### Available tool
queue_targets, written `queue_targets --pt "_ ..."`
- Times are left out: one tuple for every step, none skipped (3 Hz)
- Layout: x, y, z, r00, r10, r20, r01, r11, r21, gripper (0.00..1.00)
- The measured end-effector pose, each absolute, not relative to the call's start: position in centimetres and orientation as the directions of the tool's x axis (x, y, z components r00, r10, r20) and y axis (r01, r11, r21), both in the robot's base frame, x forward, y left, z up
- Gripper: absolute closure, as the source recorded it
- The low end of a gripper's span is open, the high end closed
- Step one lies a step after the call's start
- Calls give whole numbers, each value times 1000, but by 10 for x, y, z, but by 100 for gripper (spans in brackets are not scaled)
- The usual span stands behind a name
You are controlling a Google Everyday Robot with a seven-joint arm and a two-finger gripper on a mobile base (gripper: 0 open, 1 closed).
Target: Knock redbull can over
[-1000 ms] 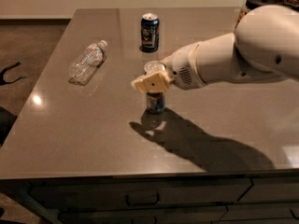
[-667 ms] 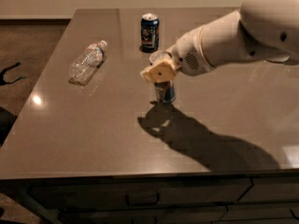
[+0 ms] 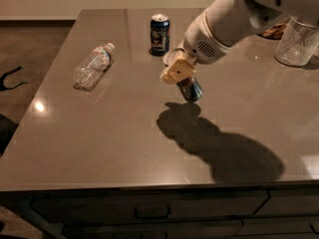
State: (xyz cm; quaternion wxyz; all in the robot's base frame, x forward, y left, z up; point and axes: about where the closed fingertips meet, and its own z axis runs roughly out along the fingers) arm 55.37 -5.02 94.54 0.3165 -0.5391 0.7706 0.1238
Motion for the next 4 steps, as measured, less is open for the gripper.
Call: queue_targets --pt "555 -47 939 -129 -830 -542 -944 270 -190 100" --pt "556 -39 935 -27 -881 -473 -957 159 -243 100" --pt "560 -25 927 62 -918 -392 -952 64 -299 100" --pt "563 -17 919 102 -939 -328 -943 14 -333 100"
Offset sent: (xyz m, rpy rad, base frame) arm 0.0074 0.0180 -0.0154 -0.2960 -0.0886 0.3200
